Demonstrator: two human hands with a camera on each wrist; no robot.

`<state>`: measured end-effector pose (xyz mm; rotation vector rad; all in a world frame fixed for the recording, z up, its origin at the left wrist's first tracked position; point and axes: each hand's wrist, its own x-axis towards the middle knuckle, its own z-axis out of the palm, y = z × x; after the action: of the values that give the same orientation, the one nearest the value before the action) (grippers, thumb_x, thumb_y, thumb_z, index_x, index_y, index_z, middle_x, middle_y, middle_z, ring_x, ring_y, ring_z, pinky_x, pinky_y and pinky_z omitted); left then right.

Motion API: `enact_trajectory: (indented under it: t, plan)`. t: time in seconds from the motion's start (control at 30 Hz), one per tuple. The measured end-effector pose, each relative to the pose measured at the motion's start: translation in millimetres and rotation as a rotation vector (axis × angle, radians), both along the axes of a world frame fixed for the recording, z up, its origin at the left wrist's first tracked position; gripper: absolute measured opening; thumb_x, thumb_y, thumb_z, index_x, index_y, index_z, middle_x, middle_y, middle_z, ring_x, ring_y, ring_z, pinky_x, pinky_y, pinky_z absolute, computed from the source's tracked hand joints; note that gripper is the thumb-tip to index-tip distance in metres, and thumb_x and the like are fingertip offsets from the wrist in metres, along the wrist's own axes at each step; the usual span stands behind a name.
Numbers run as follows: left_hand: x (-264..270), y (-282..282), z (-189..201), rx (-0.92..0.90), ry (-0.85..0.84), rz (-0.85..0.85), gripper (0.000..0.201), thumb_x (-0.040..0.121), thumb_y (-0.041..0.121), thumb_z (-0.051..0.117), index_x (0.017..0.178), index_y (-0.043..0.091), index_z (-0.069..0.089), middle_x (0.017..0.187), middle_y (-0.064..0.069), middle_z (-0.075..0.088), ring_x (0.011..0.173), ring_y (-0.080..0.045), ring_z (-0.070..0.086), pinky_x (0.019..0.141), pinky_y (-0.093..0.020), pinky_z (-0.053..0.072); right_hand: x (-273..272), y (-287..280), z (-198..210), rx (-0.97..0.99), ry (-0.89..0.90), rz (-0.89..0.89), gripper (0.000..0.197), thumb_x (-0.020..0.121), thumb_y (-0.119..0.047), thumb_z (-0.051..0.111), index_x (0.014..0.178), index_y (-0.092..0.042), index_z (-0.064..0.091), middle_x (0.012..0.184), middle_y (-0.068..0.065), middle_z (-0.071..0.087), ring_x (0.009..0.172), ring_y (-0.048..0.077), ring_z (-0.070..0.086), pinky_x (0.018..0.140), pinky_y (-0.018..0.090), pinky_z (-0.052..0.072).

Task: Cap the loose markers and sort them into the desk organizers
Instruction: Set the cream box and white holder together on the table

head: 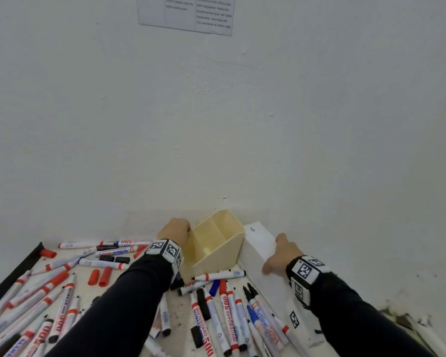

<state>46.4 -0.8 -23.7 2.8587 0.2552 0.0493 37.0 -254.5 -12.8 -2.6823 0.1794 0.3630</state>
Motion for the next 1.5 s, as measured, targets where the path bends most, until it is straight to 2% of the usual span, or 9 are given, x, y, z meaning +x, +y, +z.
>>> enact_trajectory:
  t: [0.17, 0.4, 0.77, 0.87, 0.93, 1.1, 1.23, 1.33, 1.5]
  plan:
    - [-16, -2, 12, 0.104, -0.031, 0.022, 0.025, 0.096, 0.011, 0.041, 0.109, 0.008, 0.063, 0.109, -0.010, 0.062, 0.098, -0.025, 0.062, 0.078, -0.029, 0.049, -3, -9, 15, 0.194, -0.038, -0.048, 0.086, 0.066, -0.019, 0.077, 0.132, -0.016, 0.021, 0.124, 0.014, 0.043, 0.107, 0.032, 0.052, 0.091, 0.043, 0.049]
    - [-37, -7, 32, 0.218, -0.077, -0.022, 0.026, 0.091, 0.005, 0.038, 0.107, 0.002, 0.059, 0.110, -0.013, 0.058, 0.100, -0.029, 0.060, 0.072, -0.029, 0.045, -5, -14, 15, 0.440, -0.304, -0.080, 0.096, 0.071, -0.003, 0.074, 0.143, -0.015, 0.011, 0.140, 0.017, 0.028, 0.127, 0.034, 0.036, 0.107, 0.042, 0.032]
    - [-43, -12, 34, -0.127, -0.224, 0.054, 0.012, 0.087, 0.013, 0.046, 0.081, 0.005, 0.053, 0.084, -0.009, 0.054, 0.076, -0.023, 0.052, 0.068, -0.030, 0.045, -1, -26, -29, 0.706, -0.251, -0.019, 0.069, 0.082, 0.015, 0.050, 0.131, -0.015, 0.013, 0.143, 0.017, 0.032, 0.124, 0.033, 0.042, 0.106, 0.043, 0.036]
    - [-42, -23, 28, -0.191, -0.233, 0.072, 0.012, 0.087, 0.012, 0.047, 0.076, 0.008, 0.047, 0.083, -0.008, 0.050, 0.084, -0.027, 0.057, 0.068, -0.029, 0.043, -3, -27, -31, 0.632, -0.328, -0.233, 0.067, 0.086, 0.007, 0.047, 0.141, -0.008, 0.013, 0.135, 0.023, 0.042, 0.121, 0.037, 0.045, 0.096, 0.038, 0.037]
    - [-41, -32, 24, -0.225, -0.232, 0.084, 0.015, 0.087, 0.010, 0.047, 0.072, 0.009, 0.044, 0.084, -0.008, 0.049, 0.089, -0.028, 0.057, 0.068, -0.028, 0.041, -6, -23, -29, 0.695, -0.407, -0.327, 0.082, 0.081, 0.000, 0.059, 0.144, -0.009, 0.009, 0.143, 0.020, 0.032, 0.128, 0.036, 0.037, 0.103, 0.042, 0.033]
    - [-37, -54, 16, -0.293, -0.236, 0.097, 0.014, 0.087, 0.010, 0.047, 0.092, 0.000, 0.056, 0.095, -0.014, 0.056, 0.092, -0.028, 0.058, 0.073, -0.030, 0.045, -13, -7, -21, 0.724, -0.468, -0.274, 0.126, 0.066, -0.029, 0.082, 0.146, -0.020, -0.014, 0.154, 0.013, 0.003, 0.141, 0.028, 0.015, 0.114, 0.044, 0.017]
    - [-34, -67, 10, -0.339, -0.257, 0.104, 0.016, 0.088, 0.011, 0.047, 0.097, 0.000, 0.056, 0.103, -0.015, 0.057, 0.093, -0.027, 0.057, 0.073, -0.029, 0.044, -8, 2, -19, 0.621, -0.490, -0.302, 0.136, 0.057, -0.042, 0.085, 0.145, -0.024, -0.016, 0.151, 0.012, 0.005, 0.135, 0.037, 0.024, 0.110, 0.050, 0.027]
    - [-34, -67, 9, -0.326, -0.272, 0.091, 0.015, 0.089, 0.011, 0.046, 0.096, 0.001, 0.055, 0.102, -0.014, 0.057, 0.092, -0.026, 0.056, 0.075, -0.030, 0.045, -5, 4, -20, 0.674, -0.521, -0.316, 0.120, 0.066, -0.027, 0.082, 0.146, -0.022, -0.008, 0.146, 0.018, 0.020, 0.128, 0.037, 0.036, 0.104, 0.045, 0.033]
    - [-38, -50, 13, -0.299, -0.304, 0.101, 0.007, 0.089, 0.010, 0.047, 0.085, 0.006, 0.051, 0.091, -0.011, 0.053, 0.081, -0.021, 0.051, 0.071, -0.027, 0.043, 0, -4, -30, 0.711, -0.512, -0.268, 0.050, 0.083, -0.006, 0.063, 0.127, -0.009, 0.039, 0.128, 0.015, 0.055, 0.113, 0.030, 0.055, 0.095, 0.035, 0.042]
